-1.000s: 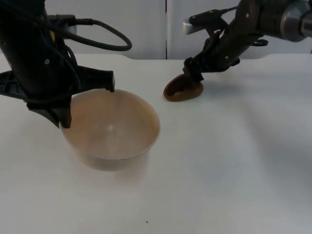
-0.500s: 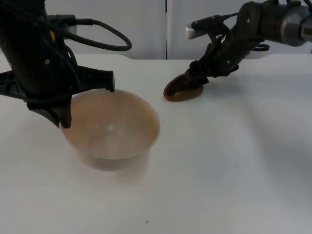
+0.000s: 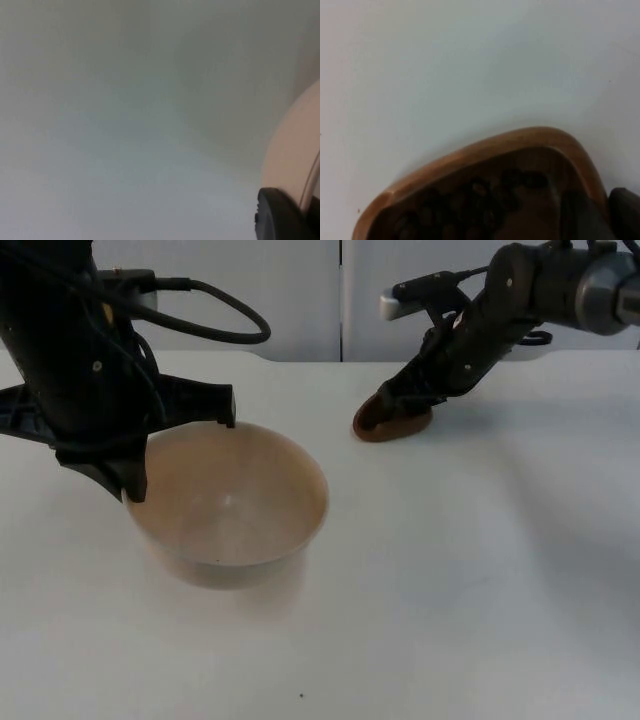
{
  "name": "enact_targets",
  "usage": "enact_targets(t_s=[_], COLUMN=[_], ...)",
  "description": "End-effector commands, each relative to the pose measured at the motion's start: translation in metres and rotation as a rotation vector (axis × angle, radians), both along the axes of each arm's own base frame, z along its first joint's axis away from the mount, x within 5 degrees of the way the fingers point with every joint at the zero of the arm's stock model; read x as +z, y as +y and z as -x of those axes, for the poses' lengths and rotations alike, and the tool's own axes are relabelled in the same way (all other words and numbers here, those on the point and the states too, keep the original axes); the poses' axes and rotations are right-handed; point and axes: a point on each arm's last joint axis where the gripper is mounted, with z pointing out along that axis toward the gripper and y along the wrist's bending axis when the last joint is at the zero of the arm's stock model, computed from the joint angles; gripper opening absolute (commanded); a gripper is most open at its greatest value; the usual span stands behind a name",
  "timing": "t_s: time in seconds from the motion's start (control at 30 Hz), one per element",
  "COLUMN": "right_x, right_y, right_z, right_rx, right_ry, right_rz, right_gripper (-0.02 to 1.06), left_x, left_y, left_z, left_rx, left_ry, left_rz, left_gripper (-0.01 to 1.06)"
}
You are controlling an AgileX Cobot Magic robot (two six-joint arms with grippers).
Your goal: Pick up the bowl with the left hand and pour the coffee beans from the cup into the bowl with the right hand.
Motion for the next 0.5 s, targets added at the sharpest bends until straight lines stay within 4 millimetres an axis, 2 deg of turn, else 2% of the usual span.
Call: enact_targets(t_s=[0.0,0.07,0.47], right_x=[0.005,0.005,0.020], right_y=[0.001,0.001,0.003], right_z=[-0.001,-0.001,-0.001], right_rx=[-0.003,-0.003,0.000], right_ry=[-0.017,-0.019,-0.011], right_rz=[-0.011,-0.012,-0.036], right_gripper=[0.04,0.00,0.00], left_x=[0.003,0.003,0.003], left_y=[-0.002,-0.002,-0.002], left_z=[0.001,0.001,0.001], left_rx=[0.004,0.004,0.004], left_ry=[-0.011,-0.011,-0.011], left_rz=[0.010,0.010,0.010], left_gripper=[0.00,0.00,0.00])
